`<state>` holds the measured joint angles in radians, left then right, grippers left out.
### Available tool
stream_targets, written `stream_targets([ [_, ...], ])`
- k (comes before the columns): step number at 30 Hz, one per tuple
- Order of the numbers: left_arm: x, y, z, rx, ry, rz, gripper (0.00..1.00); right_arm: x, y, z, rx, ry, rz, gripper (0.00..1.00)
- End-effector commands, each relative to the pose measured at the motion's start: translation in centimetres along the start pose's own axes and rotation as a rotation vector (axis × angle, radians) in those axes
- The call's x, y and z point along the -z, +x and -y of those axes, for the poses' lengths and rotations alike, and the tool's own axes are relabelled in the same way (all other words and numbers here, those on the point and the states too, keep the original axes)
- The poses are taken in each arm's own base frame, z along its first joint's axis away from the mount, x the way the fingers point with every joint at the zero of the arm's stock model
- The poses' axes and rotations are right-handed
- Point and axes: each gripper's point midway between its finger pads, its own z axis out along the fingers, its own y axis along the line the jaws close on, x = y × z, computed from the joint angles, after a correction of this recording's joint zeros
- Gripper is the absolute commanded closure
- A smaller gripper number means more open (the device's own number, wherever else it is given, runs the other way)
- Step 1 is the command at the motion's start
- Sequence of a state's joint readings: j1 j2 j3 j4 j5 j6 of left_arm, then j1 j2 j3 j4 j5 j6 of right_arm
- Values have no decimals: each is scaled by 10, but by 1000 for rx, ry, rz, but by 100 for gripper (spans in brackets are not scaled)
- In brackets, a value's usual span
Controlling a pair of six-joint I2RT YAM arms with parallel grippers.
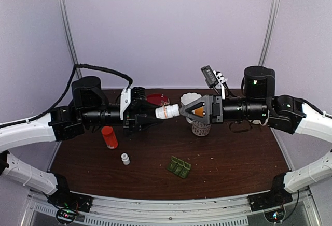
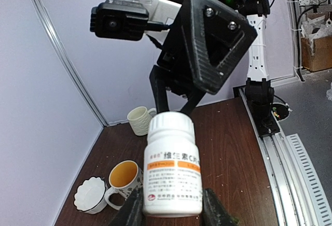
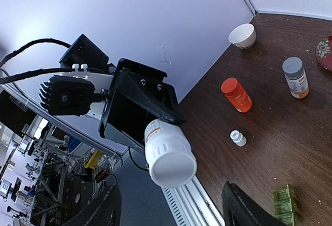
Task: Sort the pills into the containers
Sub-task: Unscrew the lid of the pill bottle.
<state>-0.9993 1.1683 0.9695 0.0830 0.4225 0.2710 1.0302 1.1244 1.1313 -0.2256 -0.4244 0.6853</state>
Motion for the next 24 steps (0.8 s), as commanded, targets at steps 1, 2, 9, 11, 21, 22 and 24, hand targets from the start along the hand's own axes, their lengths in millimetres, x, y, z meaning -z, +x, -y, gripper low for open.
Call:
stream_targets([
  [1, 3, -21, -1, -59, -14, 77, 93, -6, -6, -17, 6, -97, 1, 35],
  [2, 4, -21, -1, -59, -14, 77, 93, -8, -7, -18, 6, -101, -4, 37],
  [9, 2, -20, 1, -57, -3, 78, 93, -15, -4, -17, 1, -106, -27, 48],
  [11, 2, -20, 2, -59, 2, 80, 94, -14, -4, -17, 5, -106, -24, 51],
  [21, 2, -21, 8, -72, 27, 88, 95, -15, -11, -16, 0, -95, 1, 50],
  [22, 2, -21, 9, -73, 30, 89, 95, -15, -12, -17, 0, -93, 6, 51],
  [24, 1, -21, 10, -73, 36, 90, 95, -15, -13, -16, 1, -89, 11, 52],
])
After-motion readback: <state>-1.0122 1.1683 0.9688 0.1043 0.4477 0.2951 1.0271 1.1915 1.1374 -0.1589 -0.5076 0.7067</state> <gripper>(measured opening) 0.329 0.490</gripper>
